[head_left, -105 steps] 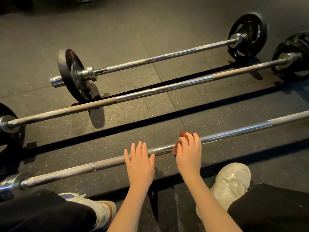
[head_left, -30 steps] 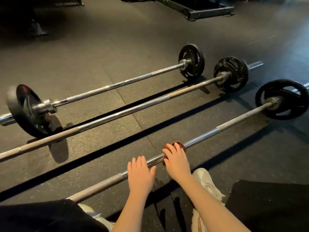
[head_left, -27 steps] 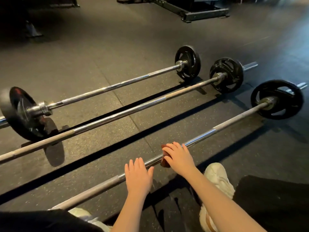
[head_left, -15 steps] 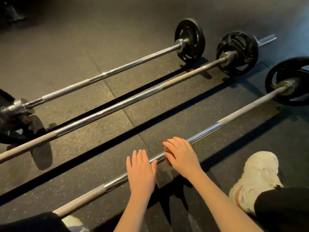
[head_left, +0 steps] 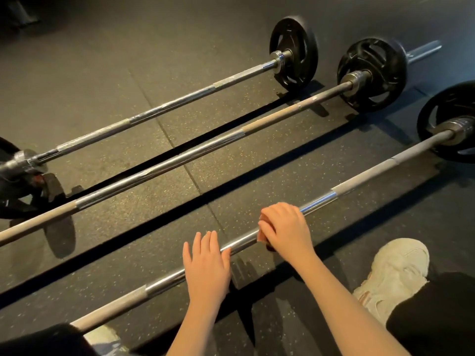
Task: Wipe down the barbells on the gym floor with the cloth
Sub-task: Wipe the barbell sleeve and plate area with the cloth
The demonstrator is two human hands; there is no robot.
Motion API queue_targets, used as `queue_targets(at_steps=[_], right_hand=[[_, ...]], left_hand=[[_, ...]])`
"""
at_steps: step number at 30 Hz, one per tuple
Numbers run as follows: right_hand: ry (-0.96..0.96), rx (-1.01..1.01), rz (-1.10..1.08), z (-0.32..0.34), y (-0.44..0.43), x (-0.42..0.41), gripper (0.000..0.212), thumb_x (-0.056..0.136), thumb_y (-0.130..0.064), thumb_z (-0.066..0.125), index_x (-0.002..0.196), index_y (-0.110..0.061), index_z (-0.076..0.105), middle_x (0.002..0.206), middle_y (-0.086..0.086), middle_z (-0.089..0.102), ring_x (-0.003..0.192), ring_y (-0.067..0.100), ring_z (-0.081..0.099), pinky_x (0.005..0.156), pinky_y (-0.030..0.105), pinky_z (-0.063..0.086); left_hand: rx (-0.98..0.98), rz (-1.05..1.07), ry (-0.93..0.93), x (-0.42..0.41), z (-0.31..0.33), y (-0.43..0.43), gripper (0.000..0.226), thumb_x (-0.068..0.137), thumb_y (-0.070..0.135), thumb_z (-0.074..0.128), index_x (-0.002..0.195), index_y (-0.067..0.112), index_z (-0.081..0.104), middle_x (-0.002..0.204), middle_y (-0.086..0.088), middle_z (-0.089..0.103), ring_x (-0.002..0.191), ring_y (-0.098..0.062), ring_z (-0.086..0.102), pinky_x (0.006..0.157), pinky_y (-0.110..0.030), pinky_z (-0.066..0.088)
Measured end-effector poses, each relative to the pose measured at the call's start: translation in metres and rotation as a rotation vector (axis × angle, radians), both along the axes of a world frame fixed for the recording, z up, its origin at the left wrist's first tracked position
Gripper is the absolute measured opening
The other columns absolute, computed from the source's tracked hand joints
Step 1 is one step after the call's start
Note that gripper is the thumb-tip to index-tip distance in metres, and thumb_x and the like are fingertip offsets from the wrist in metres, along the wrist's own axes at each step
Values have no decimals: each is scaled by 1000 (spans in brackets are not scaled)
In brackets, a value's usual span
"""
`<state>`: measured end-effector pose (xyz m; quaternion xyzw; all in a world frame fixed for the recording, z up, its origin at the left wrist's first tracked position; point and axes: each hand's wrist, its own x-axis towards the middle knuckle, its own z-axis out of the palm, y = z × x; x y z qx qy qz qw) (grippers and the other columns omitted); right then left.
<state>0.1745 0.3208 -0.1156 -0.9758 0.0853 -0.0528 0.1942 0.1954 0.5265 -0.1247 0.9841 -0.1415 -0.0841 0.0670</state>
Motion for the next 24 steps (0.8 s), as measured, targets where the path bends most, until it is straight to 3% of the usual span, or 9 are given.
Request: queue_targets(at_steps=[3, 6, 9, 12, 14, 17, 20, 24], right_hand=[[-35, 89, -279, -9, 23, -4, 41, 96, -38, 36, 117, -15, 63, 121, 0, 62, 127, 26, 47, 111, 49, 36], [-29, 80, -390, -16, 55, -6, 49, 97, -36, 28, 122, -13, 64, 131, 3, 60, 136, 31, 41, 115, 50, 28], [-6, 83, -304, -12, 46, 1, 47, 95, -37, 29, 112, -16, 67, 118, 0, 65, 128, 27, 49, 112, 49, 35], [59, 47, -172, -10, 19, 8, 41, 94, -40, 32, 102, -18, 65, 104, -4, 64, 114, 22, 54, 107, 45, 39], [74, 74, -222, -8, 12, 8, 35, 96, -37, 37, 106, -18, 65, 109, -5, 62, 118, 22, 51, 111, 45, 34], [93, 96, -346, -4, 32, -1, 43, 98, -34, 34, 123, -15, 62, 133, 1, 57, 137, 27, 38, 118, 48, 25], [109, 18, -198, -1, 36, -12, 51, 96, -38, 24, 126, -17, 60, 137, 1, 55, 139, 27, 38, 116, 48, 29], [120, -37, -67, 5, -10, -6, 39, 95, -40, 36, 121, -22, 59, 123, -7, 58, 127, 20, 45, 112, 44, 33]], left_hand=[[10, 4, -12, -1, -4, 0, 63, 94, 45, 22, 127, 9, 61, 127, -6, 63, 128, -29, 51, 110, -47, 22], [26, 11, 6, -2, -7, -1, 64, 94, 46, 19, 128, 10, 61, 128, -5, 63, 128, -27, 50, 111, -46, 20], [20, 7, 46, 1, -4, -1, 69, 93, 48, 13, 130, 11, 58, 129, -3, 62, 130, -25, 48, 113, -47, 26], [9, -66, 76, 11, 2, -7, 77, 91, 50, 2, 139, 12, 48, 139, -2, 53, 138, -23, 38, 116, -46, 17], [-13, -160, 96, 18, 4, -20, 84, 86, 52, -7, 146, 13, 38, 147, -1, 44, 143, -21, 28, 118, -43, 10], [-41, -217, 83, 20, 8, -37, 84, 86, 54, -6, 144, 16, 41, 145, 0, 46, 142, -21, 30, 117, -42, 16], [-34, -155, 100, 19, 9, -43, 87, 83, 56, -12, 146, 19, 36, 148, 4, 41, 144, -17, 24, 117, -40, 10], [-38, -109, 187, 29, 12, -59, 61, 100, 49, 11, 149, 18, 28, 153, 3, 34, 147, -17, 15, 119, -43, 4]])
